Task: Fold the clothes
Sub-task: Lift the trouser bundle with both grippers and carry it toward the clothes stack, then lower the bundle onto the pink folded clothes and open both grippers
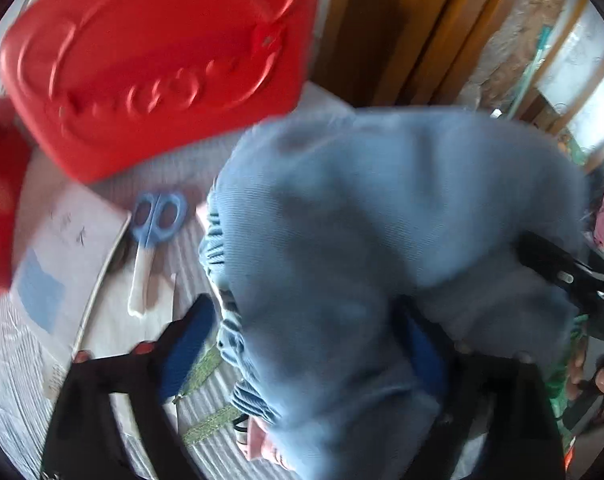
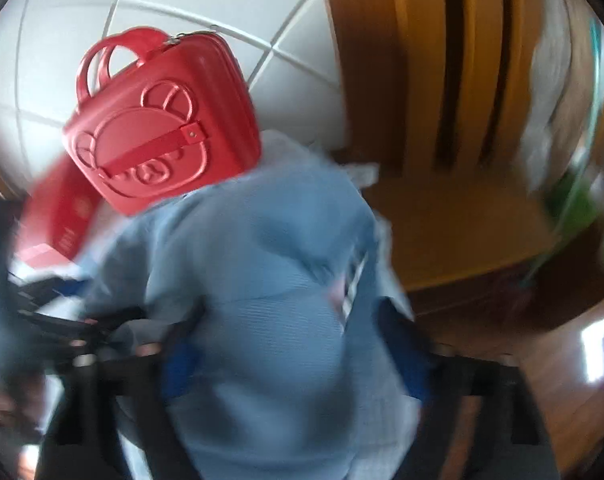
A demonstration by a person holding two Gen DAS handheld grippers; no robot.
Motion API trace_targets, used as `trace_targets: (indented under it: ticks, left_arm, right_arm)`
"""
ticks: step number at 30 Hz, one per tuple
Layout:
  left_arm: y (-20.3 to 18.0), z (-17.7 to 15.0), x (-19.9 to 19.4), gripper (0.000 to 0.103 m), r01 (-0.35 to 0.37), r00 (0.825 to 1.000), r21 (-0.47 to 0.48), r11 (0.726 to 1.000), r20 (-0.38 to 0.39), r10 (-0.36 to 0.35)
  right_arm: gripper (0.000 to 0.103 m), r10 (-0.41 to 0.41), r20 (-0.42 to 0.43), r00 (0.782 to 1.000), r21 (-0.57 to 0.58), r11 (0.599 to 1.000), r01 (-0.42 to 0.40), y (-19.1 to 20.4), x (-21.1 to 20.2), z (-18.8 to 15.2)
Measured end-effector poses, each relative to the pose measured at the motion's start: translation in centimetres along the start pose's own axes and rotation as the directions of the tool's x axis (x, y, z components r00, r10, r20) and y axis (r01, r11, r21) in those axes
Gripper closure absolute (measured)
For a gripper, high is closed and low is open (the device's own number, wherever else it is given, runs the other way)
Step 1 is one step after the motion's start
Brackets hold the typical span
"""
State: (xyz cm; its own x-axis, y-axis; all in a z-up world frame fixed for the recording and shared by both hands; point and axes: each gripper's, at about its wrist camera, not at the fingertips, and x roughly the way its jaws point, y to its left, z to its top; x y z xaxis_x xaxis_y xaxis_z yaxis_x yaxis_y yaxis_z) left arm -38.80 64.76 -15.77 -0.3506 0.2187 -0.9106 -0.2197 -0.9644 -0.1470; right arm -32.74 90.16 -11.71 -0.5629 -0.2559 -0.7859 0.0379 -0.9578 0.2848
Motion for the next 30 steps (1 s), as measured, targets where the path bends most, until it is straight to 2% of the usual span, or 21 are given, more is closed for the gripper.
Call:
trace_targets:
  ticks: [3, 6, 7, 11, 15, 21, 26, 28, 30]
  left_arm:
    - [1.5, -0.5, 0.2, 0.0, 0.068, 0.998, -0.037, 0.997, 0.003, -0.068]
    - [1.4, -0.5, -0.7, 0.0, 0.06, 0.998, -0.033, 0.998, 0.0, -0.06]
    - [1.0, -0.8, -1.7, 0.0, 0.036, 0.999, -0.011, 0.999, 0.016, -0.036]
    - [-0.9, -2.8, -6.0, 0.0, 0.001, 0.998, 0.059, 0.998, 0.07, -0.005]
    - [-2.4, -5.1, -8.6, 0.0, -0.009, 0.996, 0.087, 0.996, 0.086, 0.002]
    - [-4.8, -8.1, -12.6, 0.0, -0.023, 0.99, 0.131, 0.991, 0.14, 0.004]
    - [-6.3, -9.4, -15.8, 0.0, -0.021, 0.981, 0.171, 0.985, 0.192, -0.012]
    - [-6.5, -9.6, -16.6, 0.0, -0.035, 0.977, 0.156, 0.987, 0.215, 0.001]
    - [-6.6, -9.6, -16.8, 0.0, -0.017, 0.979, 0.16, 0.987, 0.204, -0.016]
  right_arm:
    - [0.001, 0.061, 0.022, 0.998, 0.057, 0.996, -0.062, -1.3, 0.4, -1.1]
    - [0.001, 0.091, 0.038, 0.995, 0.103, 0.99, -0.095, -1.8, 0.3, -1.5]
    - [0.001, 0.086, 0.041, 0.995, 0.119, 0.989, -0.091, -1.9, 0.0, -1.5]
    - [0.001, -0.009, 0.084, 0.996, 0.115, 0.993, -0.001, -0.8, -3.7, -3.0]
    - [0.001, -0.089, 0.113, 0.99, 0.112, 0.991, 0.077, 0.7, -6.7, -4.6]
    - [0.001, -0.203, 0.071, 0.977, 0.062, 0.978, 0.199, 3.9, -8.4, -8.4]
    - [0.001, -0.178, 0.057, 0.982, 0.057, 0.983, 0.174, 5.2, -9.4, -11.3]
    - [0.001, -0.167, 0.064, 0.984, 0.05, 0.985, 0.164, 5.8, -9.9, -11.9]
    - [0.001, -0.164, 0.075, 0.984, 0.036, 0.986, 0.161, 6.5, -10.4, -12.1]
